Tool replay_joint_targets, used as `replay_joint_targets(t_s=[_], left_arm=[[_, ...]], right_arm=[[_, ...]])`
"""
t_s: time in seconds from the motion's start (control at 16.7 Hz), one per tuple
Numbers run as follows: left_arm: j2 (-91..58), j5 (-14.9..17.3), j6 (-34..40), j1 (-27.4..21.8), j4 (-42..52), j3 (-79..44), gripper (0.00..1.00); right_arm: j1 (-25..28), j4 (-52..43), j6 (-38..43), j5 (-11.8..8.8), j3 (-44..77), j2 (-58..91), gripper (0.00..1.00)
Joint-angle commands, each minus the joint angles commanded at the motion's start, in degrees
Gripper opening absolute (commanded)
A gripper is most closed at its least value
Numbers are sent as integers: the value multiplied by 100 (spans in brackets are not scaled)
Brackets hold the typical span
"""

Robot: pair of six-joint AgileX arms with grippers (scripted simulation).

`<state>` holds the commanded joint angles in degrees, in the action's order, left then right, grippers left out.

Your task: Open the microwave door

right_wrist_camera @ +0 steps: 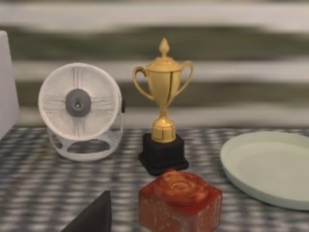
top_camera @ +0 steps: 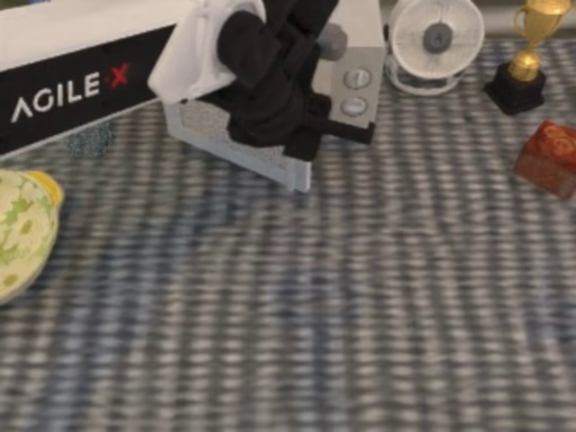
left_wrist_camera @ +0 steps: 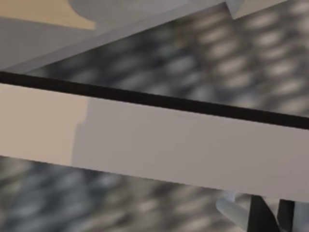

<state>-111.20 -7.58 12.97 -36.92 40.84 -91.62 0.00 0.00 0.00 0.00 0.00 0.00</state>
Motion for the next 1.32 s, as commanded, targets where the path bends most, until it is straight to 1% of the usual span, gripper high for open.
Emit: replay_joint_targets(t_s=[0.6,0.78,1.14,1.32], left_arm=[[0,0,0,0,0,0,0],[41,67,-46,-17,-37,60,0],[428,380,-669,158,-204,631,0],[485,408,-717,174,-241,658,0]], right_arm=[[0,0,0,0,0,0,100],[0,0,0,0,0,0,100],[0,0,0,0,0,0,100],[0,0,0,0,0,0,100]])
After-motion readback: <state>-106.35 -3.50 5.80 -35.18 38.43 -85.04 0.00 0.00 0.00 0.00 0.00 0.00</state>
